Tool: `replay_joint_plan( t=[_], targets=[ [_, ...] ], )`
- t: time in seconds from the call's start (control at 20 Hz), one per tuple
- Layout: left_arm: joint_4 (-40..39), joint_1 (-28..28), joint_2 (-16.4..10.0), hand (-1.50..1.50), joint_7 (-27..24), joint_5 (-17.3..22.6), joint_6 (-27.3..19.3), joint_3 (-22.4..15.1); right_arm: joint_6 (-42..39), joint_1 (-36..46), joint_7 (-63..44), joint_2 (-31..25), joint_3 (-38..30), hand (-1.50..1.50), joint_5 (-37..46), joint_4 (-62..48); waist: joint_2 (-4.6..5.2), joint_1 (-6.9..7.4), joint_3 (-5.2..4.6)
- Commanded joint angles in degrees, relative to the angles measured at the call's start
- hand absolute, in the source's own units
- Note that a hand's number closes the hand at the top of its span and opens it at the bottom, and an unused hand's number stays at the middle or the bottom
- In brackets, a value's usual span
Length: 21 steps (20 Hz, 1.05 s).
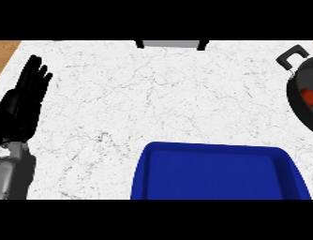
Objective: Pick the bell pepper from the tray and place it in the pot
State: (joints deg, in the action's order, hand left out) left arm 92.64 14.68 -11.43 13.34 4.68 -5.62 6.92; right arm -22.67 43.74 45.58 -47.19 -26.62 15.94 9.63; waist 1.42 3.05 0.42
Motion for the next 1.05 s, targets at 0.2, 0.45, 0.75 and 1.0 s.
replay_joint_plan(
  t=[0.2,0.45,0.75,1.0],
  targets=[
    [-0.82,-0.40,0.18,0.00,-1.46,0.04,0.28,0.28,-12.56,-1.55,0.78,-7.08,-3.02,-1.50,-3.39,-1.81,0.27,-0.11,0.12],
    [0.92,-0.11,1.22,0.00,0.62,-0.28,-0.81,-0.77,-16.42,-3.52,0.04,-9.97,-3.45,-1.50,-4.31,-1.25,0.29,-0.14,0.35],
    [0.57,-0.23,1.01,0.00,-0.64,-0.34,-0.70,-0.29,-18.59,-6.79,1.37,-11.38,-2.77,-1.50,-4.37,0.82,0.33,-0.96,0.48],
    [1.23,-1.45,0.72,0.00,-0.34,-0.17,0.10,-0.62,-19.39,-8.13,0.48,-12.17,-3.21,-1.50,-5.47,1.32,0.12,-0.57,0.51]
  ],
)
